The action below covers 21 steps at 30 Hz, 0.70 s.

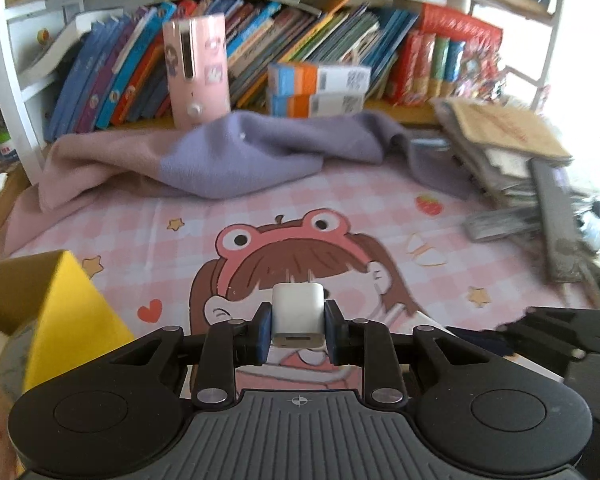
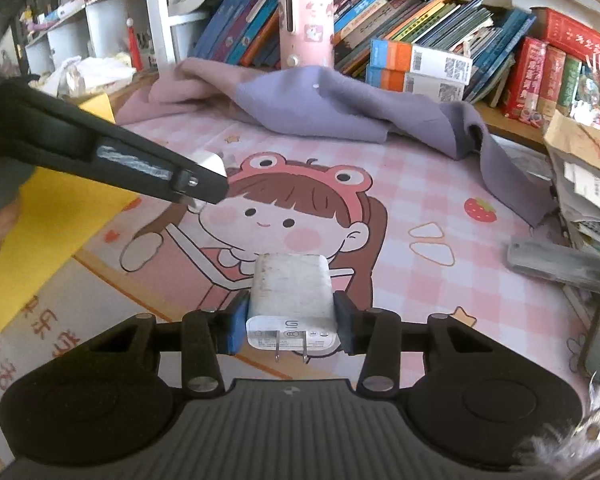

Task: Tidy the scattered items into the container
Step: 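Lift and carry both white chargers with both tools toward the yellow box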

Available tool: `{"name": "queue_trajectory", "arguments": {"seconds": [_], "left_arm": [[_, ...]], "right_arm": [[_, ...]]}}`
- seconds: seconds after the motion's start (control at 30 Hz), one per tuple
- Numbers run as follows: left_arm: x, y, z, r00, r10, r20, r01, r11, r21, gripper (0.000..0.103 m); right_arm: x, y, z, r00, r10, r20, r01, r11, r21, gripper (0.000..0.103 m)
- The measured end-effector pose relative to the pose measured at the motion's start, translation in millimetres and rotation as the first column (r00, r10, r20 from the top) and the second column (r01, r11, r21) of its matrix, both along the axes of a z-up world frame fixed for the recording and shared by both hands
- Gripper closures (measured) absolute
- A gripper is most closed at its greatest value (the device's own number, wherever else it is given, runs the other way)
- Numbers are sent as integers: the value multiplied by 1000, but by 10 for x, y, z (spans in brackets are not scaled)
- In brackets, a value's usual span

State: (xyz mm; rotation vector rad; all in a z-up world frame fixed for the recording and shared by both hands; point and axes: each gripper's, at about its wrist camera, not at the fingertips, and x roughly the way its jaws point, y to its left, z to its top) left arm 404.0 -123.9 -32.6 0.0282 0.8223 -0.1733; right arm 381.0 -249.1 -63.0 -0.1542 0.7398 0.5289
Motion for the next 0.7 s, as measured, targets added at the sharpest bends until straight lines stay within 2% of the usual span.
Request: {"name": "queue_trajectory", "arguments": {"seconds": [0.2, 0.5, 0.7], "left_arm": [[-457, 75, 216, 999, -32, 8, 32, 998, -55, 78], [-1112, 361, 436, 999, -29, 18, 31, 986, -162, 78], [-1508, 591, 506, 999, -24, 33, 30, 979, -203, 78]], "right_arm": [[-263, 5, 197, 1000, 4, 29, -4, 1000, 0, 62], [-765, -35, 556, 996, -78, 36, 78, 997, 25, 62], [-1172, 37, 786, 992, -101, 71, 100, 995, 24, 62]]}}
